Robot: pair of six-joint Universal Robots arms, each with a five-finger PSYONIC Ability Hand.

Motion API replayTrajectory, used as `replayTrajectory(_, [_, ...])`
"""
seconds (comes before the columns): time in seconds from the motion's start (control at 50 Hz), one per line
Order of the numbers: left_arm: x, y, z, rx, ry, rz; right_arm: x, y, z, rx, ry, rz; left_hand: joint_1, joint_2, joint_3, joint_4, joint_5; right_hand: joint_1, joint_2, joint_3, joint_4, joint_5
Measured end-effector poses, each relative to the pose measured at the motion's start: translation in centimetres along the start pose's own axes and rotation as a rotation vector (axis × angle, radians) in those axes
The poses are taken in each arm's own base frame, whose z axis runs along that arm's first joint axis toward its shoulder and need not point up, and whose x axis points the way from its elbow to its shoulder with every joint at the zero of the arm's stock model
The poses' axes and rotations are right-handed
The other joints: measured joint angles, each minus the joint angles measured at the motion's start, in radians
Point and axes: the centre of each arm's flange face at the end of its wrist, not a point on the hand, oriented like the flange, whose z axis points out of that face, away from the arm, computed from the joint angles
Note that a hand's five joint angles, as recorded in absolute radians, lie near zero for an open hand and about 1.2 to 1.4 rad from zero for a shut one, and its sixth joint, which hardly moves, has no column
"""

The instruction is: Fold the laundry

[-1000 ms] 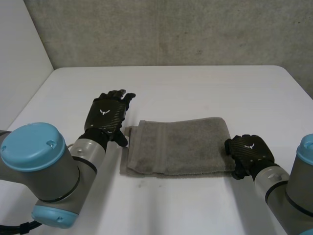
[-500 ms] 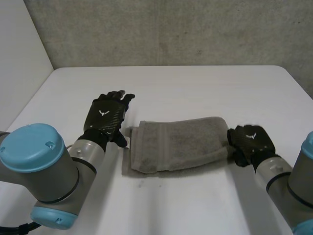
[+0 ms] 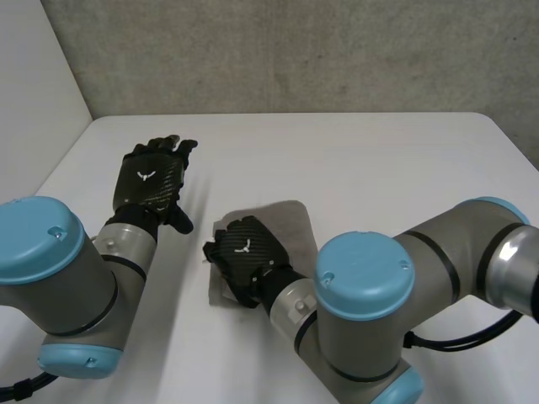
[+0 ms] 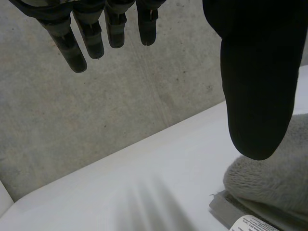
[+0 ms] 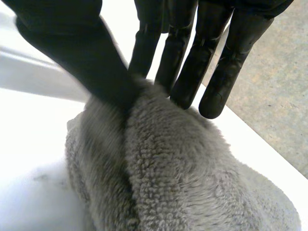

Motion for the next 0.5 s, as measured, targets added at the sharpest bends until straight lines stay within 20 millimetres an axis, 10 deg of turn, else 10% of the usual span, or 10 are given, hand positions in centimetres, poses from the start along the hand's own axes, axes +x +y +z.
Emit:
replayTrajectory(0.12, [0.0,0.0,0.0,-0.001,0.002,-0.019,1.1,-1.9,0.0,0.048,0.048,0.026,0.000,0.000,0.000,0.000,0.000,-0.546,-0.699,-0.698,-0.707,-0.686])
replayTrajectory(0.26, [0.4,-0.1,-0.1,-0.004,0.021,-0.112,7.1,-4.1,-1.6,0.053,0.238,0.145,0.000,0.000,0.000,0.000,0.000,-0.600,-0.771,-0.790,-0.775,-0.762])
replayTrajectory(0.5, [4.5,0.7,-0.5,-0.069,0.218,-0.212,12.6,-0.4,-3.3,-0.125,0.378,0.363,0.000,0.000,0.000,0.000,0.000,-0.600,-0.771,-0.790,-0.775,-0.765])
